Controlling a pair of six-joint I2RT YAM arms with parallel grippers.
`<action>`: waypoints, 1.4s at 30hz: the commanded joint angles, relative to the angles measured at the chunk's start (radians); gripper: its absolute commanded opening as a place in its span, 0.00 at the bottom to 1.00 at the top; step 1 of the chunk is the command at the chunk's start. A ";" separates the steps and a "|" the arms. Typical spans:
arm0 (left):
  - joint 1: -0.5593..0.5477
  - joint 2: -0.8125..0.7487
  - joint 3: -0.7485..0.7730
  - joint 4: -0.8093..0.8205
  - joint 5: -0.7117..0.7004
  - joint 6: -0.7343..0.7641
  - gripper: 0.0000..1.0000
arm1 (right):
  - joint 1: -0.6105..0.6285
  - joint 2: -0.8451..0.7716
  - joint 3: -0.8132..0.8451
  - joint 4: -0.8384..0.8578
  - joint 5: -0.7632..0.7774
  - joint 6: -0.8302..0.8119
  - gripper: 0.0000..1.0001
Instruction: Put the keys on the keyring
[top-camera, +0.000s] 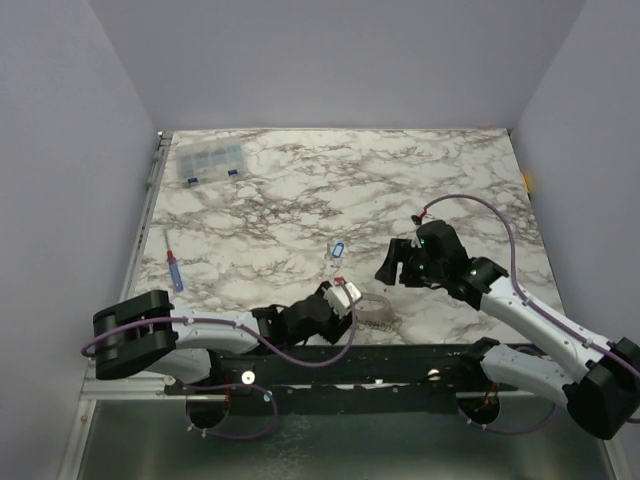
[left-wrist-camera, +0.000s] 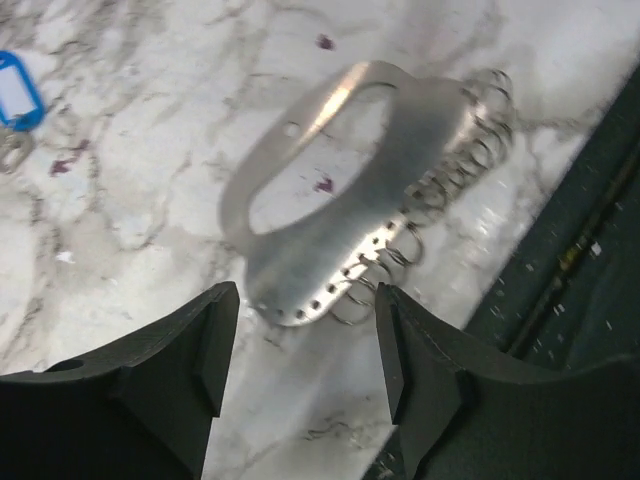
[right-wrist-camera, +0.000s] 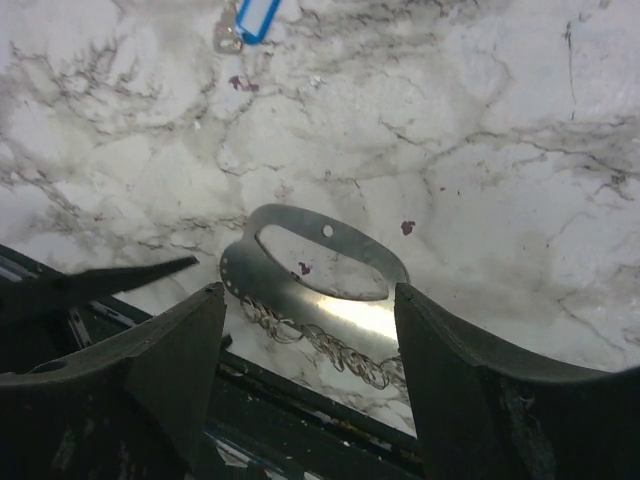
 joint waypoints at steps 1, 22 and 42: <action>0.129 0.026 0.115 -0.142 0.038 -0.189 0.63 | 0.003 0.047 0.022 -0.076 -0.070 0.046 0.73; 0.320 -0.154 -0.154 -0.001 0.342 -0.928 0.73 | 0.003 0.087 -0.127 -0.001 -0.203 0.181 0.74; 0.339 0.156 -0.132 0.173 0.369 -1.090 0.64 | 0.003 0.104 -0.281 0.183 -0.226 0.211 0.67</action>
